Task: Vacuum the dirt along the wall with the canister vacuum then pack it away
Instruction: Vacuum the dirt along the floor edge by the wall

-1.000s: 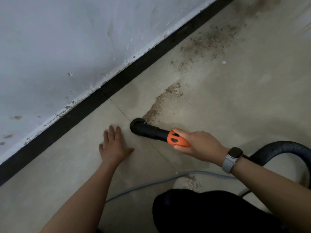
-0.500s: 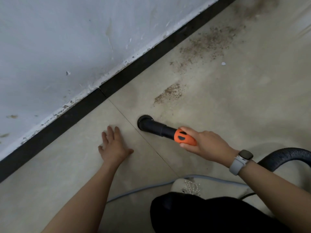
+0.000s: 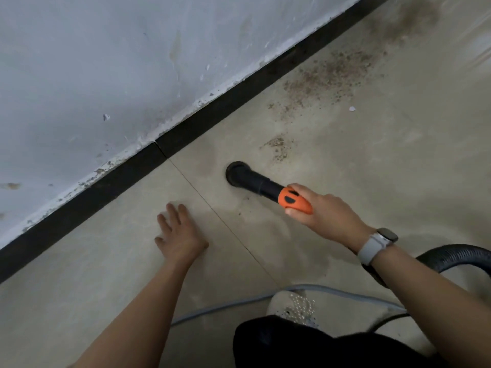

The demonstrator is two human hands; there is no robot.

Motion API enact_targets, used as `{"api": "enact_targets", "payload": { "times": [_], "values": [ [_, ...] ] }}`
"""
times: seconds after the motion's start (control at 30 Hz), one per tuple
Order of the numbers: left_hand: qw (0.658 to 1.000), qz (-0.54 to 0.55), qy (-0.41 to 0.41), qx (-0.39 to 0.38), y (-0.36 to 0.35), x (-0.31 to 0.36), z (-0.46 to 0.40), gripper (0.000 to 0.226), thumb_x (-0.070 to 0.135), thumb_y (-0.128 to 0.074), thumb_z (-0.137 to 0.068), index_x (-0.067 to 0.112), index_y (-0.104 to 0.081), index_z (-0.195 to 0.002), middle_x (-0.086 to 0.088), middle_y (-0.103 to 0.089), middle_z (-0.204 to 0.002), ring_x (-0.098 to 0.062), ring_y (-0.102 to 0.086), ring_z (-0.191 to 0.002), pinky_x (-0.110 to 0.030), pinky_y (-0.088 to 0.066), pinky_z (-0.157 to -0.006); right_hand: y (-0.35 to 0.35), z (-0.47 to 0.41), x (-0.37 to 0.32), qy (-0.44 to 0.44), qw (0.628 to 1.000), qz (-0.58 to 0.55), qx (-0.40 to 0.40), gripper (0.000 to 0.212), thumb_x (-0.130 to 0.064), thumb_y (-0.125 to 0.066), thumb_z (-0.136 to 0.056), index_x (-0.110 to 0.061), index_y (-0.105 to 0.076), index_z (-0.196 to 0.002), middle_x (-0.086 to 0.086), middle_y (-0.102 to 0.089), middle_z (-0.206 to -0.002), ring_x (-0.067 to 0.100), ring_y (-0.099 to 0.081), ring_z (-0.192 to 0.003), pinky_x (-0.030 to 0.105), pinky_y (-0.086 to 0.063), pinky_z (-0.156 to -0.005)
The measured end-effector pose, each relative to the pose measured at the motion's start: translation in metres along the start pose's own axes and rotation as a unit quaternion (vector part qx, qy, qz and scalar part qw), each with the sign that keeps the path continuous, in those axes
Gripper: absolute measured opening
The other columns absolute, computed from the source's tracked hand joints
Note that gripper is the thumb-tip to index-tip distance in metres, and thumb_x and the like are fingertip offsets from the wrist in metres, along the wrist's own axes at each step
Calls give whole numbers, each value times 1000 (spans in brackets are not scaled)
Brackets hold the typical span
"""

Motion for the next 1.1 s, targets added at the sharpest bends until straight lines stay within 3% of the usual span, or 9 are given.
{"api": "enact_targets", "payload": {
  "times": [0.13,0.23,0.43,0.57,0.67,0.8,0.87,1.0,1.1],
  "values": [
    [1000,-1,1,1,0,1,1,100,23,-70,-81,18,3,-149,-3,20,-156,-32,15,-143,-57,-15,-112,31,-14,39,-89,994,2,66,55,-55,-50,-86,-37,-35,-136,14,-65,-113,41,-60,-97,40,-46,-80],
    [1000,5,5,2,0,2,0,98,20,-68,-81,18,3,-149,-3,20,-156,-32,15,-143,-57,-15,-111,43,-23,55,-135,986,-51,80,51,-53,-48,-88,-34,-37,-134,15,-66,-107,41,-61,-89,42,-49,-82],
    [1000,26,10,-2,0,8,2,100,32,-69,-82,15,3,-148,-4,20,-156,-34,15,-143,-57,-15,-112,21,-12,30,-74,996,-33,44,53,-54,-48,-87,-36,-35,-135,10,-66,-104,38,-61,-87,38,-47,-73],
    [1000,20,1,-17,-11,20,9,108,40,-70,-80,16,11,-148,-8,25,-154,-38,18,-142,-58,-10,-112,43,-12,70,-138,988,-30,70,53,-54,-48,-89,-35,-36,-136,10,-65,-110,38,-61,-94,39,-46,-79],
    [1000,15,4,-25,-18,30,12,106,36,-68,-82,14,13,-147,-12,27,-153,-40,20,-140,-60,-7,-112,56,-9,87,-169,981,-56,78,51,-52,-47,-89,-32,-38,-135,8,-66,-99,35,-62,-80,41,-51,-79],
    [999,21,23,-30,-19,32,10,107,31,-70,-82,13,13,-147,-13,28,-153,-41,20,-140,-61,-5,-111,49,1,77,-136,987,-75,40,50,-50,-51,-89,-34,-39,-135,4,-65,-97,32,-63,-74,44,-53,-75],
    [999,22,22,-28,-20,30,9,108,31,-71,-81,14,13,-147,-13,28,-153,-40,20,-140,-61,-5,-111,39,6,70,-122,989,-78,24,49,-51,-52,-88,-37,-39,-134,1,-65,-93,27,-61,-67,39,-53,-72],
    [999,19,15,-32,-22,28,7,108,32,-70,-81,16,14,-147,-11,29,-152,-39,22,-140,-60,-4,-111,23,13,62,-99,986,-136,-5,45,-49,-54,-88,-39,-42,-130,-10,-58,-76,8,-53,-50,24,-47,-51],
    [999,21,17,-27,-22,28,7,109,30,-72,-80,17,13,-147,-11,29,-153,-39,21,-140,-61,-4,-111,14,18,53,-73,983,-163,-35,44,-48,-56,-88,-41,-43,-129,-10,-61,-81,1,-55,-45,11,-42,-44]
  ]
}}
Point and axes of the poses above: each hand's wrist, its own z-axis away from the middle knuckle, its own y-axis out of the back of the hand, x = y × z, the point moved 10 cm from there along -z, towards the middle knuckle
